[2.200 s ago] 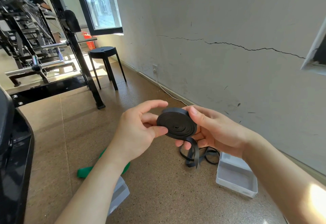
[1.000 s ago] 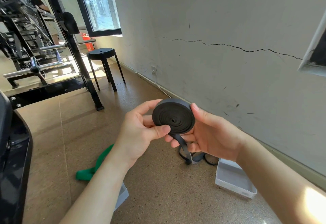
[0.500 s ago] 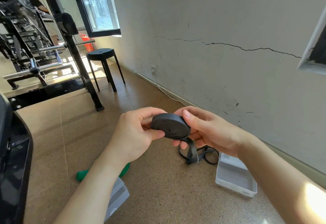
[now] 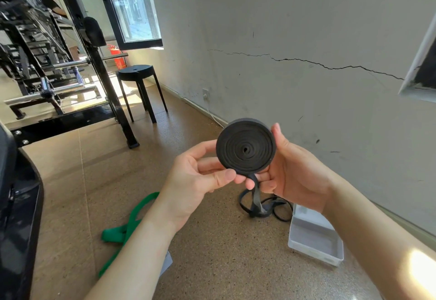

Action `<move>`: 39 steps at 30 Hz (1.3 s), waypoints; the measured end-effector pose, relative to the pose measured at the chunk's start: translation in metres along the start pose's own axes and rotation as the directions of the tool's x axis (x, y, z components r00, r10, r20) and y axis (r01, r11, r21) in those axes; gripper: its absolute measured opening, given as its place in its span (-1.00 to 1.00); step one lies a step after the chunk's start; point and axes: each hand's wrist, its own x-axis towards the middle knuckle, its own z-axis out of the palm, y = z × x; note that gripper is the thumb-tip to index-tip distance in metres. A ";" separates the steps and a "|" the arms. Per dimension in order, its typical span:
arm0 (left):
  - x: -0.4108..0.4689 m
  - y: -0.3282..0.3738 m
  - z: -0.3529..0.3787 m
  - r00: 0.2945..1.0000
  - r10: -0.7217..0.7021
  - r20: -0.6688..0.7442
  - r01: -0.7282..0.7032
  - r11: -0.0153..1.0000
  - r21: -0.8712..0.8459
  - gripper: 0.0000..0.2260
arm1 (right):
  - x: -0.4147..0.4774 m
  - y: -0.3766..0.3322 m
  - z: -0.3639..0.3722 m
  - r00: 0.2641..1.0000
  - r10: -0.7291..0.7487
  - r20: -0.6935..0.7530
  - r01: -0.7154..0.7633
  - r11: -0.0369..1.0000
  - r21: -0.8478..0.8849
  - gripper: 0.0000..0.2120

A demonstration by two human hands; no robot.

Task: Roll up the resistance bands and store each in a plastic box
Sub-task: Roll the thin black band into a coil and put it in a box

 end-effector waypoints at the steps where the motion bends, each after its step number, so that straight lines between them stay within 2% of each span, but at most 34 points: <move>1: 0.000 -0.001 0.001 1.000 0.010 0.005 -0.010 1.000 -0.019 -0.63 | -0.001 0.000 0.001 1.000 0.005 0.009 -0.005 1.000 0.004 -0.35; 5: -0.001 0.002 0.003 0.999 0.037 0.010 -0.037 0.997 -0.067 -0.63 | -0.001 0.002 0.004 1.000 0.021 0.006 -0.021 1.000 0.005 -0.35; 9: 0.001 0.003 0.001 0.992 0.098 -0.078 -0.098 0.995 0.003 -0.69 | -0.001 0.004 0.007 0.998 0.043 0.035 -0.042 0.998 -0.036 -0.25; 14: 0.000 0.008 -0.011 0.985 0.124 -0.124 -0.103 0.982 0.161 -0.67 | 0.002 0.003 0.011 0.984 0.180 -0.001 -0.174 0.953 -0.248 -0.13; 17: -0.002 0.010 -0.014 0.988 0.115 -0.106 -0.076 0.944 0.322 -0.58 | 0.000 -0.001 0.011 0.982 0.177 -0.065 -0.188 0.909 -0.371 -0.18; 20: -0.003 0.011 -0.013 0.989 0.109 -0.100 -0.066 0.930 0.362 -0.56 | -0.003 -0.005 0.011 0.979 0.160 -0.129 -0.202 0.859 -0.470 -0.19; 23: -0.003 0.012 -0.012 0.987 0.127 -0.099 -0.078 0.914 0.397 -0.56 | -0.004 -0.007 0.008 0.978 0.132 -0.160 -0.199 0.818 -0.539 -0.12; 27: -0.002 0.012 -0.010 0.983 0.166 -0.076 -0.105 0.853 0.512 -0.54 | -0.005 -0.006 0.003 0.984 0.084 -0.156 -0.160 0.802 -0.576 -0.26; 30: -0.001 0.010 -0.010 0.968 0.234 -0.087 -0.142 0.801 0.582 -0.54 | -0.003 -0.004 0.003 0.989 0.020 -0.149 -0.098 0.836 -0.539 -0.38; 33: -0.001 0.008 -0.008 0.961 0.243 -0.134 -0.139 0.839 0.526 -0.52 | -0.001 -0.001 0.004 0.986 -0.021 -0.167 -0.059 0.886 -0.459 -0.33; 35: -0.001 0.006 -0.005 0.972 0.183 -0.148 -0.112 0.914 0.389 -0.52 | -0.001 -0.001 0.003 0.987 -0.031 -0.156 -0.031 0.926 -0.376 -0.31; 39: 0.001 0.002 0.003 0.997 0.067 -0.023 -0.065 0.995 0.077 -0.60 | 0.001 0.000 0.002 0.996 -0.021 -0.082 0.007 0.984 -0.178 -0.18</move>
